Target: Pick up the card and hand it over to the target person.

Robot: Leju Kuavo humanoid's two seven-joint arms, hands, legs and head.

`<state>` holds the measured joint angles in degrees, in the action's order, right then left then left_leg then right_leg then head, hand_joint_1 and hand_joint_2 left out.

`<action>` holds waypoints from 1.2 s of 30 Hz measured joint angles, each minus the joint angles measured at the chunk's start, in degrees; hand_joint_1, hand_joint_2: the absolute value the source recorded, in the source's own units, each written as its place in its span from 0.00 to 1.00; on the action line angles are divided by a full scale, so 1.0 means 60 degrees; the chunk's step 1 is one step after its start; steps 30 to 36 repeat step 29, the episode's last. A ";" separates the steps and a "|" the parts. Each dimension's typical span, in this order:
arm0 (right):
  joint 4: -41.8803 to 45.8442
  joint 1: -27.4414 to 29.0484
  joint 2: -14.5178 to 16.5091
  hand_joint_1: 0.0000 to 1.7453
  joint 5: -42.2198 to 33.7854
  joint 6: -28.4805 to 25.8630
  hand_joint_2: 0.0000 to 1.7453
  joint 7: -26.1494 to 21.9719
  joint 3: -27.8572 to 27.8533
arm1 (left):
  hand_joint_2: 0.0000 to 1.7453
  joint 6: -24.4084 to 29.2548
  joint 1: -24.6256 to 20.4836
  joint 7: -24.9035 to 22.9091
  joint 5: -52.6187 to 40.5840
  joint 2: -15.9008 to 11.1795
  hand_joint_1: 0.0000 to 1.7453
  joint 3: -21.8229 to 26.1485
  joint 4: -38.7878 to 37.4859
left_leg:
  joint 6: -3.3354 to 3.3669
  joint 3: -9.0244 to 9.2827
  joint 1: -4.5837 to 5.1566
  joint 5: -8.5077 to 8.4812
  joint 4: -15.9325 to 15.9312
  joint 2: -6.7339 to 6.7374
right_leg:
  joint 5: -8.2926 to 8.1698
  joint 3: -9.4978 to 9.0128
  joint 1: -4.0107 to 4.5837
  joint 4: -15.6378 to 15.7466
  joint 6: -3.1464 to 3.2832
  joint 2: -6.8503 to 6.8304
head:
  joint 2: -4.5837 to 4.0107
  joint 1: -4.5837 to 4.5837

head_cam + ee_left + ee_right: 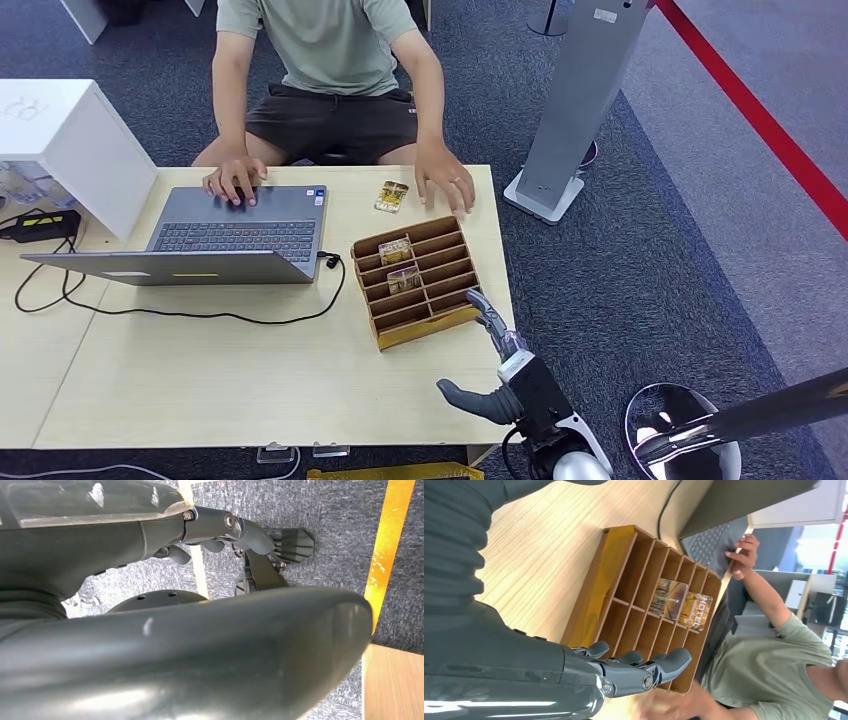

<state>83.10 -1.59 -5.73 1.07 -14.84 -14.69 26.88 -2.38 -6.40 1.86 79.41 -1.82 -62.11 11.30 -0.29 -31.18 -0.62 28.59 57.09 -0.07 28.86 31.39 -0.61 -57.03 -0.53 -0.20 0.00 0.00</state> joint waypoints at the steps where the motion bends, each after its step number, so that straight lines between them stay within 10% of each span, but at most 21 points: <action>1: -0.0122 -0.0018 0.0058 0.00 -0.0048 -0.0078 1.00 -0.0062 0.0015 | 0.00 0.0015 0.0001 0.0005 0.0009 0.0009 0.00 0.0015 0.0000 | 0.0000 0.0003 -0.0001 0.0000 -0.0003 0.0002 | -0.0001 -0.0002 0.0001 0.0002 0.0001 0.0002 | 0.0000 0.0000; 36: -0.0318 -0.0207 -0.0133 0.00 -0.0748 -0.0190 1.00 -0.0374 0.0237 | 0.00 -0.0084 -0.0001 -0.0037 -0.0122 -0.0034 0.00 -0.0085 0.0035 | 0.0003 -0.0012 0.0003 0.0001 0.0011 -0.0001 | 0.0001 0.0010 -0.0003 -0.0010 -0.0003 -0.0001 | 0.0000 0.0000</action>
